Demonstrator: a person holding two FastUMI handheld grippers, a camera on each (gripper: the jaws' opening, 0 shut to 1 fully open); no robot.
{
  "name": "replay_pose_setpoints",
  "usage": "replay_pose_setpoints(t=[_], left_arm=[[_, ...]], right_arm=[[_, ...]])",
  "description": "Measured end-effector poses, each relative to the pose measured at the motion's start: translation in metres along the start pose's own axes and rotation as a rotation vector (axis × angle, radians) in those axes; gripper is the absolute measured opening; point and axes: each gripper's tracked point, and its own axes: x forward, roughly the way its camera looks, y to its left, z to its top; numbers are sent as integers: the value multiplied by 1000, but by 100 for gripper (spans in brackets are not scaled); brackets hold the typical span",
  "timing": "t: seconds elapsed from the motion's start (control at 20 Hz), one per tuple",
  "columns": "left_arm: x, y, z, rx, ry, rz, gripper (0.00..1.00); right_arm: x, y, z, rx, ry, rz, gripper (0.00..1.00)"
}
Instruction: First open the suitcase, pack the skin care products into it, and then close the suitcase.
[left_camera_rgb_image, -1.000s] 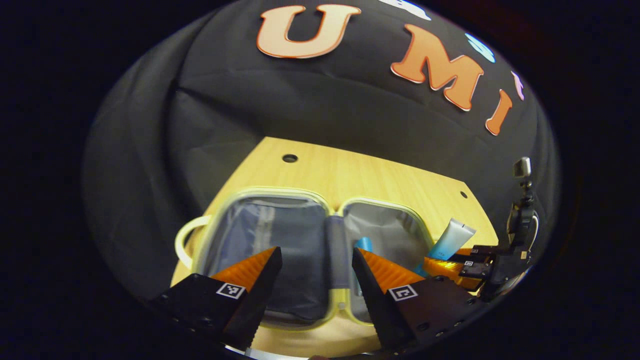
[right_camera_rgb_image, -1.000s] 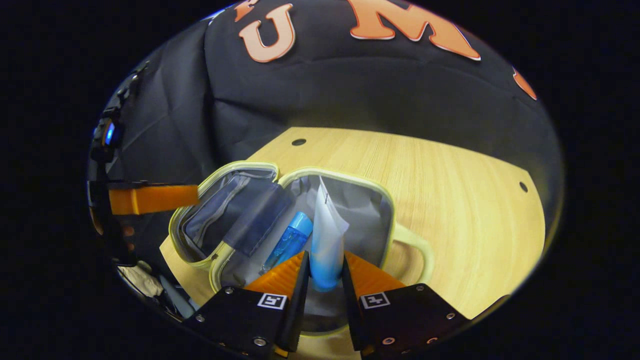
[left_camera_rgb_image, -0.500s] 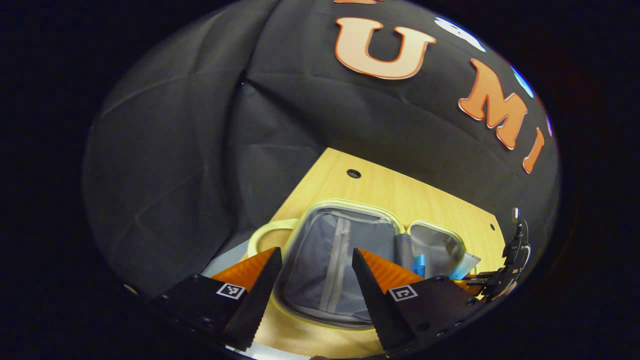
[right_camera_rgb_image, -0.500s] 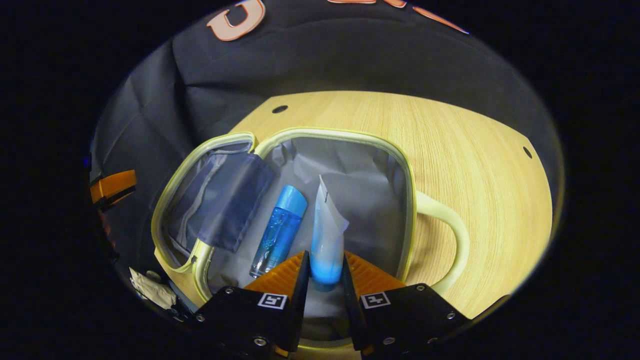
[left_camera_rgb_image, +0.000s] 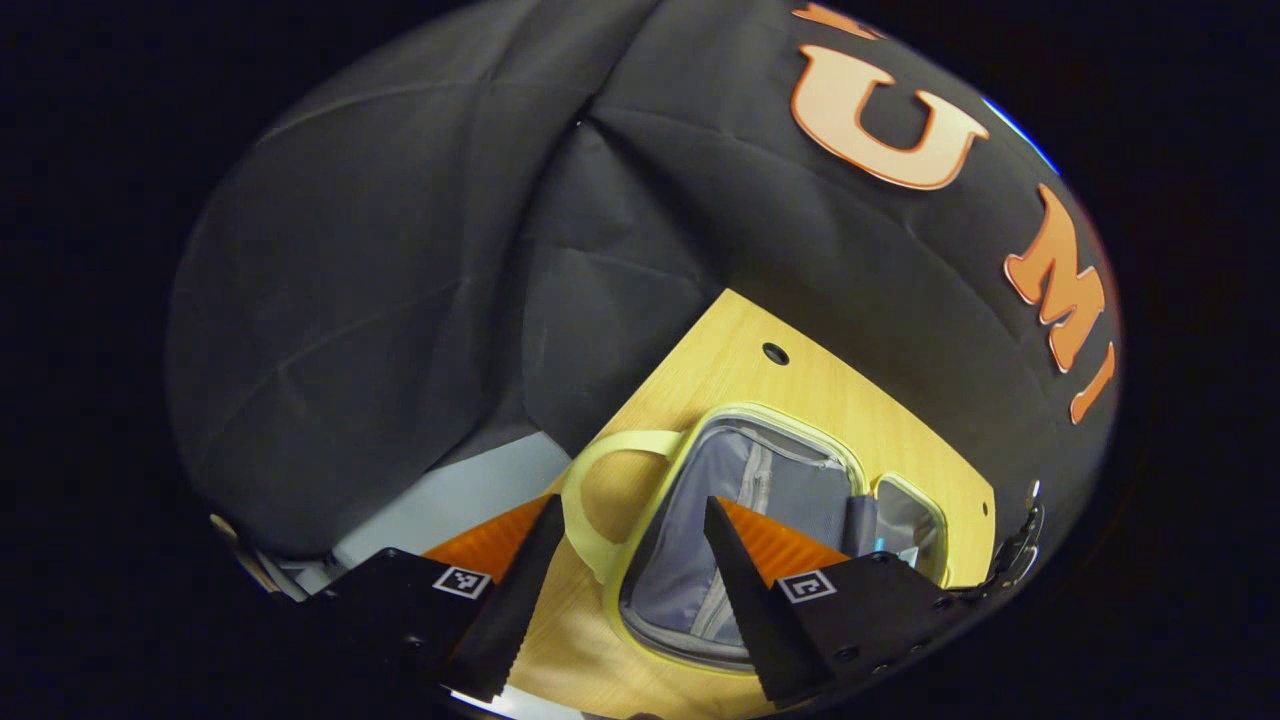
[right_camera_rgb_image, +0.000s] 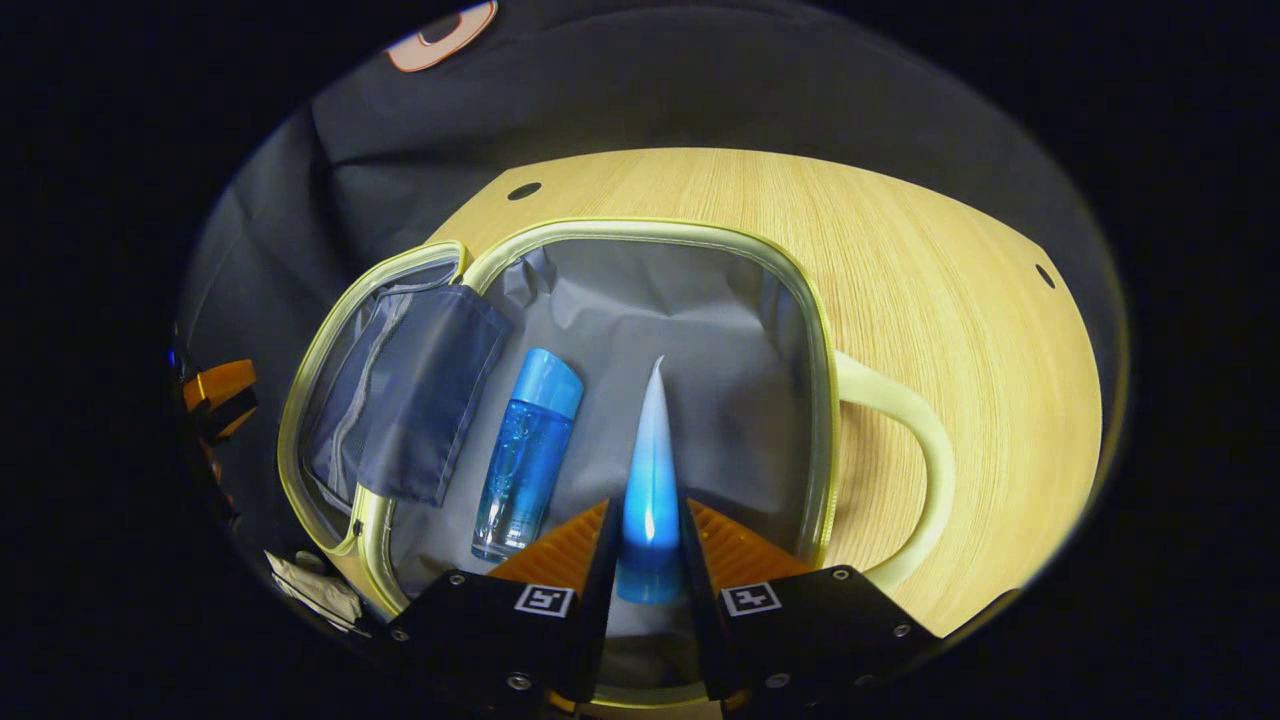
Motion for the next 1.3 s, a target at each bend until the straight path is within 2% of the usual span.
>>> replay_pose_setpoints(t=[0.2, 0.25, 0.35, 0.4, 0.55, 0.65, 0.75, 0.8, 0.85, 1.0, 1.05, 1.1, 1.15, 1.2, 1.3], left_arm=[[25, 14, 4, -122, 33, 4, 88], [33, 17, 3, -154, 43, 2, 88], [42, 24, 1, -219, 72, 2, 88], [45, 30, -1, -245, 89, 15, 88], [58, 39, -8, -281, 118, 26, 88], [68, 37, -18, -313, 166, 3, 88], [72, 32, -23, -357, 196, -51, 88], [79, 27, -25, -382, 214, -95, 74], [81, 29, -30, -402, 230, -111, 76], [89, 41, -37, -466, 268, -157, 45], [95, 40, -37, -503, 248, -193, 29], [86, 36, -34, -526, 238, -250, 22], [93, 43, -23, -552, 207, -261, 22], [103, 26, -28, -544, 188, -308, 11], [70, 20, -11, -515, 124, -373, 10]], right_arm=[[-16, 0, 9, 56, -37, 19, 46], [-22, 0, 13, 62, -53, 28, 54], [-34, -5, 22, 67, -94, 29, 59], [-41, -8, 27, 70, -120, 26, 68], [-72, -17, 48, 76, -231, 23, 83], [-93, -24, 60, 71, -299, 17, 89], [-113, -31, 71, 50, -361, -1, 91], [-124, -34, 76, 37, -393, -6, 92], [-133, -38, 81, 23, -421, -18, 92], [-158, -50, 88, -12, -476, -52, 92], [-165, -52, 90, -13, -488, -57, 92], [-171, -58, 92, -9, -502, -68, 92], [-176, -63, 92, -4, -508, -83, 92], [-180, -71, 94, 0, -522, -106, 92], [-189, -77, 97, 1, -560, -124, 92]])
